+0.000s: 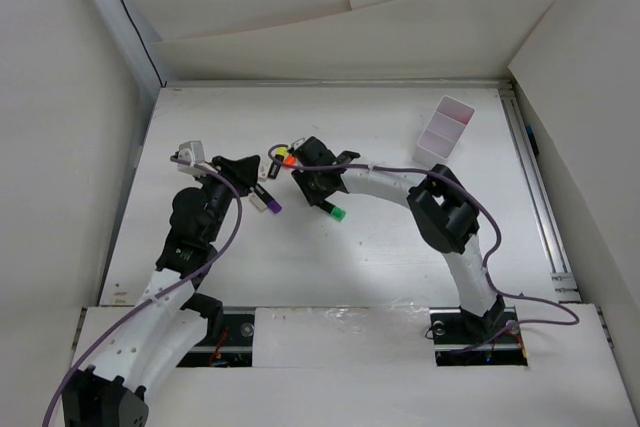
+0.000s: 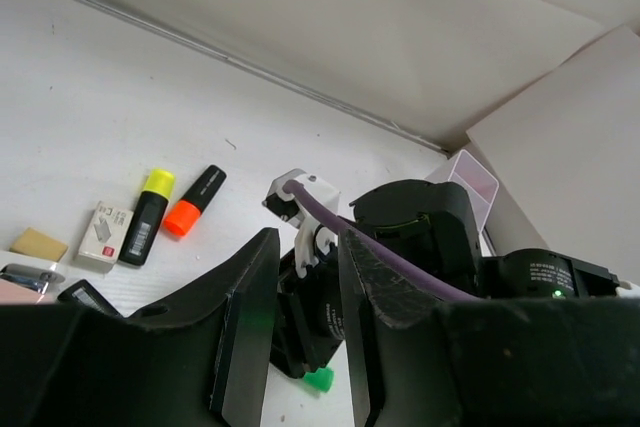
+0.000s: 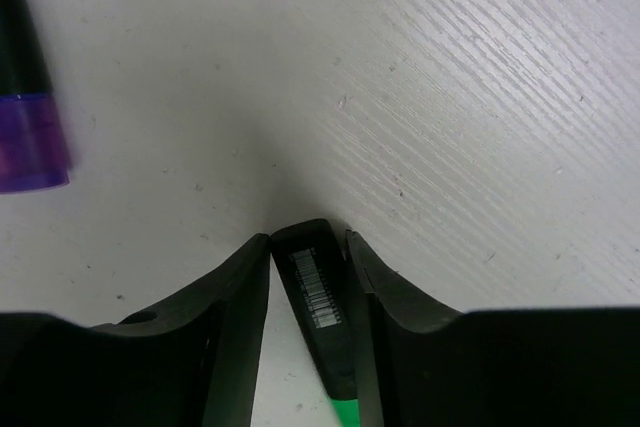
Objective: Sort the stationery into containers
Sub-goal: Pick up the pen from the center of the board, then place the pen in the storage box.
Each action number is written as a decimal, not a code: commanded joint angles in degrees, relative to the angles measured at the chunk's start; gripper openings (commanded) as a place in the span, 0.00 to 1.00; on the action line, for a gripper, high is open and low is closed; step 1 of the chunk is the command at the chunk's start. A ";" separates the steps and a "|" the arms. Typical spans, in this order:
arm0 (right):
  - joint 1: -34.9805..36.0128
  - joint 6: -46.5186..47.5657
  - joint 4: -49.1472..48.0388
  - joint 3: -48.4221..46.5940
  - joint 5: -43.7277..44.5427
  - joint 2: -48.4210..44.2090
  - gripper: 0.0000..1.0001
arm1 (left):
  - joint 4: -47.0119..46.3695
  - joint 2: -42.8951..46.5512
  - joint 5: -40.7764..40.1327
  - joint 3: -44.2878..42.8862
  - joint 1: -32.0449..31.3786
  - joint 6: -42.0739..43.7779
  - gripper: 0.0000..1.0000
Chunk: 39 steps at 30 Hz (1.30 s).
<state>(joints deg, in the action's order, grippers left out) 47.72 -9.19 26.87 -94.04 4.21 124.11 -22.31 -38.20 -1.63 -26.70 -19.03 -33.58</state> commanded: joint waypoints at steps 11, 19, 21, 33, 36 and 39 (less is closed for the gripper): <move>-1.40 -0.56 -0.94 -0.79 -1.12 -2.90 0.12 | -1.95 -1.88 1.45 -0.37 0.13 -0.34 0.27; -9.92 -7.76 -7.62 2.63 -5.52 -12.84 0.06 | -3.10 -3.64 3.74 -0.37 0.13 -0.87 0.27; -14.57 -9.52 -9.81 4.11 -5.53 -14.94 0.06 | -3.62 -4.25 3.74 -0.37 0.13 -0.87 0.28; -40.24 -23.32 -23.00 4.04 9.93 -23.74 0.03 | -5.20 -7.51 9.45 -1.43 0.13 -0.87 0.28; -42.88 -22.63 -27.21 3.52 16.08 -23.74 0.03 | -5.20 -8.12 8.84 -1.43 0.13 -0.35 0.28; -43.59 -20.52 -30.73 4.21 22.50 -23.74 0.02 | -5.20 -8.65 9.54 -1.43 0.13 -0.34 0.28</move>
<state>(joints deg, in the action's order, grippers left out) 3.77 -30.24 4.29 -89.17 18.72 101.34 -24.51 -46.76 6.33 -26.70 -19.00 -34.11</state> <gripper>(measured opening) 0.349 0.277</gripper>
